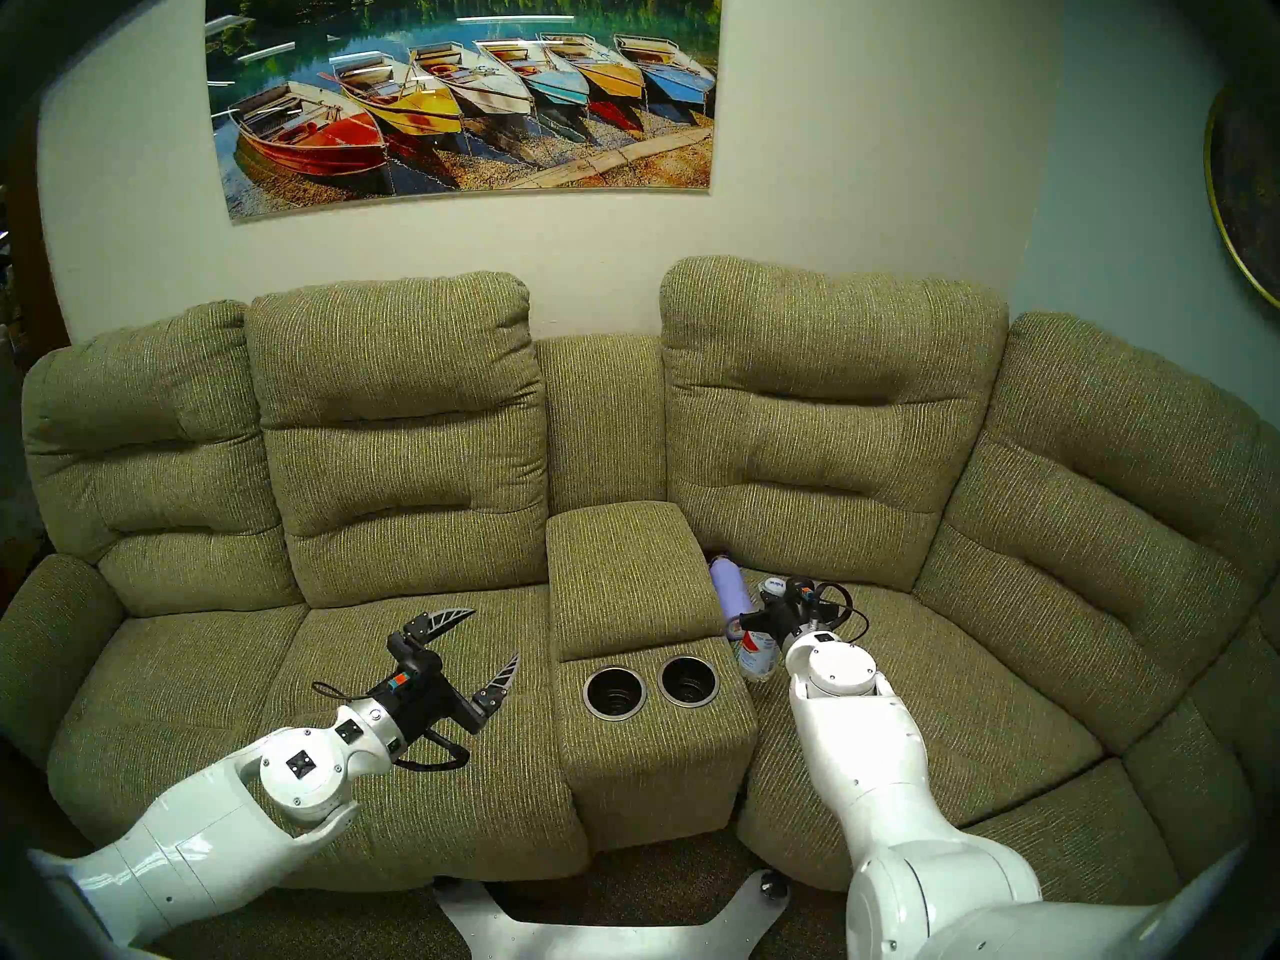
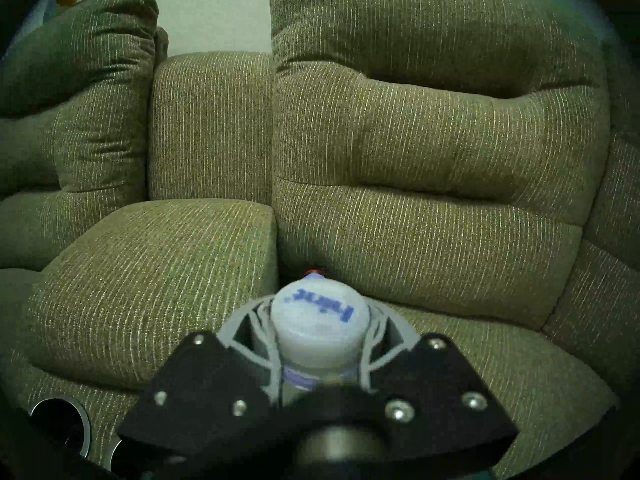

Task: Take bottles out of cup holder

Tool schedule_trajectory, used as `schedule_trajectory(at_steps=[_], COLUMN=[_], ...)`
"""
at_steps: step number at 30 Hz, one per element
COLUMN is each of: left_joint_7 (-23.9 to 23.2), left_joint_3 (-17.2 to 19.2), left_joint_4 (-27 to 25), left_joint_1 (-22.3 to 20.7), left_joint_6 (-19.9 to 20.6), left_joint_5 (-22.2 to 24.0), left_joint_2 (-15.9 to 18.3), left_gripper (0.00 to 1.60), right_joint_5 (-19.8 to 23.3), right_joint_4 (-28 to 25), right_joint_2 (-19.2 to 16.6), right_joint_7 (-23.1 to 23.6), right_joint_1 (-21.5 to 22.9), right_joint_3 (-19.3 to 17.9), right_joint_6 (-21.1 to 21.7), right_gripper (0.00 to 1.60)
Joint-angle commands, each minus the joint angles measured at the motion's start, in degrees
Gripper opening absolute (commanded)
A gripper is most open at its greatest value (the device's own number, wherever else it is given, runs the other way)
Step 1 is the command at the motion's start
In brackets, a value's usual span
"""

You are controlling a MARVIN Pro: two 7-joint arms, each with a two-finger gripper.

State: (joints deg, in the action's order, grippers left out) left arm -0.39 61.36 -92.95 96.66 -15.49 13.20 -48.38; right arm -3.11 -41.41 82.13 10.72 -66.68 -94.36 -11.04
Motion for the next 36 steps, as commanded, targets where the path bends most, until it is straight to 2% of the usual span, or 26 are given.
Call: schedule_trajectory(at_steps=[1, 20, 36], left_joint_7=[0.0, 0.06, 0.1], left_joint_3=[0.11, 0.01, -0.06], left_joint_4=[-0.79, -0.77, -0.76], left_joint_1=[-0.18, -0.24, -0.29], left_joint_6=[-0.41, -0.41, -0.4], left_joint_5=[0.01, 0.05, 0.09], left_joint_2=[-0.06, -0.01, 0.03], left_gripper=[1.6, 1.6, 1.6], right_joint_5=[-0.86, -3.35, -5.0], right_joint_4=[4.15, 17.44, 25.57], right_joint_2=[-0.46, 0.41, 0.19], right_joint_7=[-1.36, -2.94, -3.24], right_joint_1=[6.33, 14.27, 19.11], right_joint_3=[0.35, 1.45, 1.66], right_joint_6=[-4.15, -8.41, -8.91], right_gripper=[0.0, 0.0, 0.0])
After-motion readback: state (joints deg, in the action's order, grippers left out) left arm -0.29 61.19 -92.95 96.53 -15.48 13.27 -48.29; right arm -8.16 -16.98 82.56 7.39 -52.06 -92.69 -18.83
